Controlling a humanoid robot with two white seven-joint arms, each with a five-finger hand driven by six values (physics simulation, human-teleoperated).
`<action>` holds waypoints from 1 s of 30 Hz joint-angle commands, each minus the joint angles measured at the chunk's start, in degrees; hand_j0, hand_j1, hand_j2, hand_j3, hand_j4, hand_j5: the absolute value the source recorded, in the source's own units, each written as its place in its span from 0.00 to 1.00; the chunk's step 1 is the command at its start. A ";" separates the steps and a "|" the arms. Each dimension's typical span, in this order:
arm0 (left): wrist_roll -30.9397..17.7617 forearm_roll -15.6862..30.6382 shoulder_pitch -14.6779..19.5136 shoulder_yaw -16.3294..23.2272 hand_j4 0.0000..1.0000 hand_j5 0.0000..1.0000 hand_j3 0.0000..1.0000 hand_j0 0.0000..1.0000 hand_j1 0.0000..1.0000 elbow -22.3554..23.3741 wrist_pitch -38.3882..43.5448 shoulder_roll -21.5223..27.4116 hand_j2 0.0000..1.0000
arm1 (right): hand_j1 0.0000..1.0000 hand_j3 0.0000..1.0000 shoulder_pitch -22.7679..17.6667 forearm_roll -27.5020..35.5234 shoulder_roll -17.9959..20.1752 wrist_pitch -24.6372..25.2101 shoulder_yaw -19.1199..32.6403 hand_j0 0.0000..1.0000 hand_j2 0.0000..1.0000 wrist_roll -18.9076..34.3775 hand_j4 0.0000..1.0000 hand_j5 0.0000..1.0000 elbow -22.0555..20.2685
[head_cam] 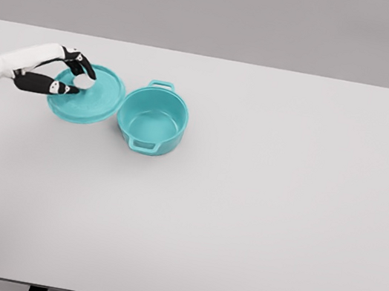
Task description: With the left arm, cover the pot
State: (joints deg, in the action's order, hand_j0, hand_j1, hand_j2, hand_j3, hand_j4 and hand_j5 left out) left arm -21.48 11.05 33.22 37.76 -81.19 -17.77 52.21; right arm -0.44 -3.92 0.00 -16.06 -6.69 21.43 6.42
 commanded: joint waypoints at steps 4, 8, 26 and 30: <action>0.03 -0.16 0.09 -0.05 0.54 0.54 0.54 0.54 0.54 -0.82 0.81 -0.26 0.54 | 1.00 1.00 0.00 -0.03 0.00 -0.03 0.01 1.00 1.00 0.02 1.00 1.00 0.00; 0.03 -1.30 0.09 -0.05 0.54 0.54 0.54 0.54 0.54 -1.17 0.99 -1.23 0.54 | 1.00 1.00 0.09 -0.03 0.00 -0.03 0.01 1.00 1.00 0.02 1.00 1.00 0.00; 0.12 -1.47 0.44 -0.05 0.54 0.54 0.54 0.54 0.54 -1.34 1.34 -4.83 0.54 | 1.00 1.00 0.00 -0.03 0.00 -0.03 0.01 1.00 1.00 0.02 1.00 1.00 0.00; 0.21 -1.47 0.44 -0.05 0.54 0.54 0.54 0.54 0.54 -1.34 1.34 -5.27 0.54 | 1.00 1.00 0.00 -0.03 0.00 -0.03 0.01 1.00 1.00 0.02 1.00 1.00 0.00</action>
State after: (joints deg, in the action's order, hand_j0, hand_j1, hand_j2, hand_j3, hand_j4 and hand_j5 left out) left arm -21.36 9.31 33.75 37.75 -82.50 -16.48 47.23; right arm -0.44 -3.92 0.00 -16.06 -6.69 21.43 6.42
